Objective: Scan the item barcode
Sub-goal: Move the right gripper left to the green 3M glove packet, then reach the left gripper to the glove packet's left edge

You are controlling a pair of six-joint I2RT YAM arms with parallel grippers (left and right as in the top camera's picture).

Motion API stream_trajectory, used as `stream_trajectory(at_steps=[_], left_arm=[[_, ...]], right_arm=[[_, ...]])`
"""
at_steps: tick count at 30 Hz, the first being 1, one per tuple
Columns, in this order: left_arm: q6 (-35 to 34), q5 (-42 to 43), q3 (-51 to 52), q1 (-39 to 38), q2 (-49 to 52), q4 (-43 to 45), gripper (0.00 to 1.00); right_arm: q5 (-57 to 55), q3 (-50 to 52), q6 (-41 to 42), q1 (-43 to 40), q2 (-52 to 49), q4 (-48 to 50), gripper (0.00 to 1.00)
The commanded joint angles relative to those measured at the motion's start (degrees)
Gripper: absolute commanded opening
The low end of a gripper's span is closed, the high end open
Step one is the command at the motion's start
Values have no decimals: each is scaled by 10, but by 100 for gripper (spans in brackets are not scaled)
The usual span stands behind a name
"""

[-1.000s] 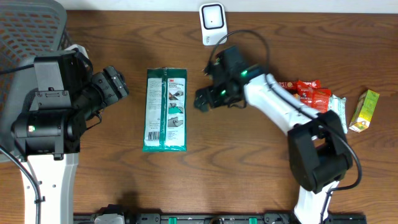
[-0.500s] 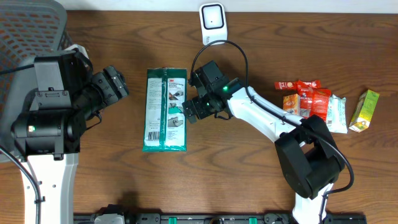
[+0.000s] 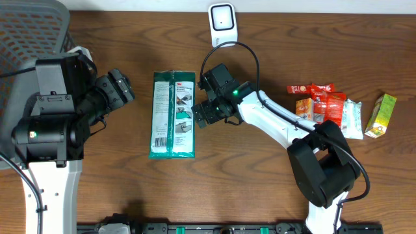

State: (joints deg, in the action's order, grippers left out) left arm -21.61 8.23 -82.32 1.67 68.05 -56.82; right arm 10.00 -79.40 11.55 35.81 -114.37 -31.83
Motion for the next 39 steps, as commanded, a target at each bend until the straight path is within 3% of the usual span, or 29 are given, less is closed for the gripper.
stream_trajectory(at_steps=[1,22,26,36,37,39], left_arm=[[1,-2,-4,2,0,-2,86],[1,-2,-4,2,0,-2,86],[-3,-10,-4,2,0,48,86],[-6,2,-4,2,0,26,86],[-6,3,-3,2,1,19,84],[-6,3,7,1,3,12,57]], right_arm=[[-7,3,6,3,8,2,99],[-7,3,6,3,8,2,99],[-7,3,6,3,8,2,99],[-7,3,6,5,8,2,99],[-7,3,6,4,8,2,99],[-7,3,6,5,8,2,99]])
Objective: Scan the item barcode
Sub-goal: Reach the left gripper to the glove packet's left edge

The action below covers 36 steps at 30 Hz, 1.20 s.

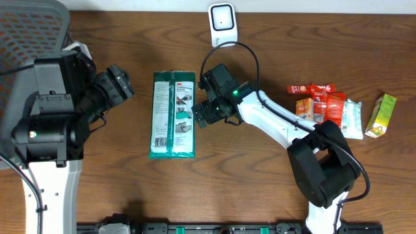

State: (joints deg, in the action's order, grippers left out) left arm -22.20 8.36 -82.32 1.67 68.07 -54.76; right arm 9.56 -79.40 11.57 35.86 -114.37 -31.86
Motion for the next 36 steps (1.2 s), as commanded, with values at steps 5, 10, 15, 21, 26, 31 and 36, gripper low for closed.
stream_trajectory(at_steps=[5,10,15,21,26,31,36], left_arm=[[-21,1,63,-7,24,0,8],[-30,1,92,-31,79,10,7],[-30,1,93,-57,157,30,8],[-14,2,93,-61,232,61,8],[-5,2,93,-61,277,82,7],[12,-6,93,-63,318,100,8],[11,-17,93,-63,348,136,8]], right_arm=[[15,3,6,9,8,-9,99],[31,3,6,9,9,-6,99],[43,3,6,8,9,-19,99],[60,3,9,1,9,-19,87],[180,3,9,-37,9,-20,67],[194,3,8,-64,8,-20,61],[194,5,8,-68,8,-17,60]])
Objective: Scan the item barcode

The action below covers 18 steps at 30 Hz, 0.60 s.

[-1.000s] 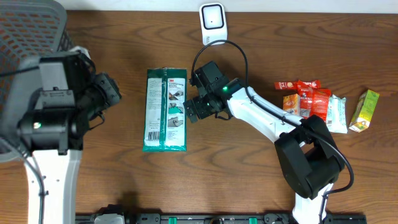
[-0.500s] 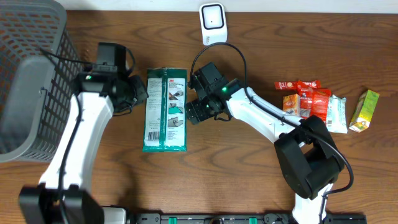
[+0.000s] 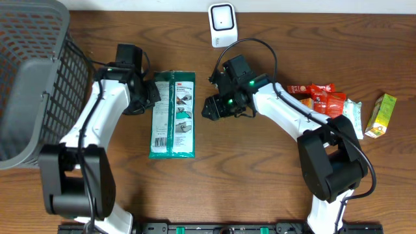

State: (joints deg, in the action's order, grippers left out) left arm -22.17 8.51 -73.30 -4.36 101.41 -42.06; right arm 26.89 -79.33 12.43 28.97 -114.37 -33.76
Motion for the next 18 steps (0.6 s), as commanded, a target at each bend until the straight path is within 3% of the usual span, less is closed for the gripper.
stream_trajectory(at_steps=[1,8,18], left_arm=[[11,-27,2,-2,17,14,8],[1,-77,3,-2,21,24,8],[-4,-92,7,-2,57,28,8]], right_arm=[[20,4,0,2,8,2,60],[15,8,0,12,8,45,60],[-46,48,30,45,8,134,67]])
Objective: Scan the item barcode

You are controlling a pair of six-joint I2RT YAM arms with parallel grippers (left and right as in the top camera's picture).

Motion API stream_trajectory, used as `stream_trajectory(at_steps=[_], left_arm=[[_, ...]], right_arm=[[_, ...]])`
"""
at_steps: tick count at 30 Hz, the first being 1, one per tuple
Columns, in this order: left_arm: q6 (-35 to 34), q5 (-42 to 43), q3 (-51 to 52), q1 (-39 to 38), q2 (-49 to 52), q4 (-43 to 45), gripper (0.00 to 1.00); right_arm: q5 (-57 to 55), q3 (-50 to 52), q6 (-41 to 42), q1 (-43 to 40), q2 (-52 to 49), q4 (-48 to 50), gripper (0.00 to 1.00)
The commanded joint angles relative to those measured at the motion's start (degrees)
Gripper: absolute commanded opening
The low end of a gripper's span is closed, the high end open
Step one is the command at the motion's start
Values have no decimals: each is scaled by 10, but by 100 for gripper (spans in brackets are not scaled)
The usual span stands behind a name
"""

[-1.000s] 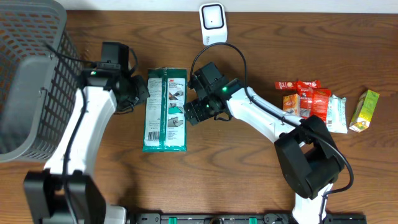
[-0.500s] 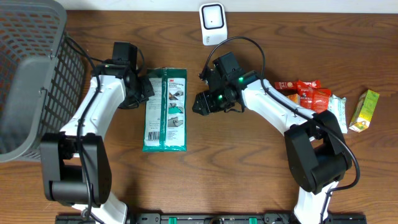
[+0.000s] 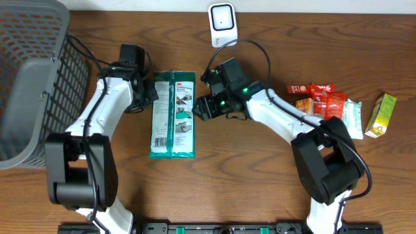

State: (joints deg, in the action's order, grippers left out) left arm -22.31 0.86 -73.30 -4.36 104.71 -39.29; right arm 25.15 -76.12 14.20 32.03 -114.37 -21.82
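The item, a flat green 3M package [image 3: 173, 123], lies lengthwise on the wooden table, label up. The white barcode scanner [image 3: 221, 19] stands at the table's far edge, up and to the right of it. My left gripper [image 3: 149, 95] is at the upper left edge of the package. My right gripper [image 3: 197, 108] is at the package's right edge, about halfway along it. From overhead, neither gripper's finger gap can be made out, and I cannot tell whether either one touches the package.
A grey mesh basket [image 3: 29, 71] fills the left end of the table. At the right lie red and orange snack packets [image 3: 322, 103], a white packet [image 3: 351, 119] and a green juice carton [image 3: 381, 115]. A cable loops above my right arm.
My right gripper has shifted left, from a small gap off the package to its right edge. The left gripper stays at the left edge. The package has not moved.
At first my left arm was folded at the far left, away from the package, while my right gripper sat at the package's right edge. Later the left gripper was at the left edge and the right one had drawn back. Now both flank the package.
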Motion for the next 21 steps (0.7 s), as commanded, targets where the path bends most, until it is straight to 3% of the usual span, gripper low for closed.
stream_trajectory(at_steps=[1,16,21], left_arm=[[-3,-16,8,-2,30,0,8],[-3,-13,8,-2,112,21,8],[-5,4,8,-3,126,23,8]], right_arm=[[-28,21,12,18,8,23,68],[-43,81,47,21,8,88,70],[-43,94,95,21,8,110,69]])
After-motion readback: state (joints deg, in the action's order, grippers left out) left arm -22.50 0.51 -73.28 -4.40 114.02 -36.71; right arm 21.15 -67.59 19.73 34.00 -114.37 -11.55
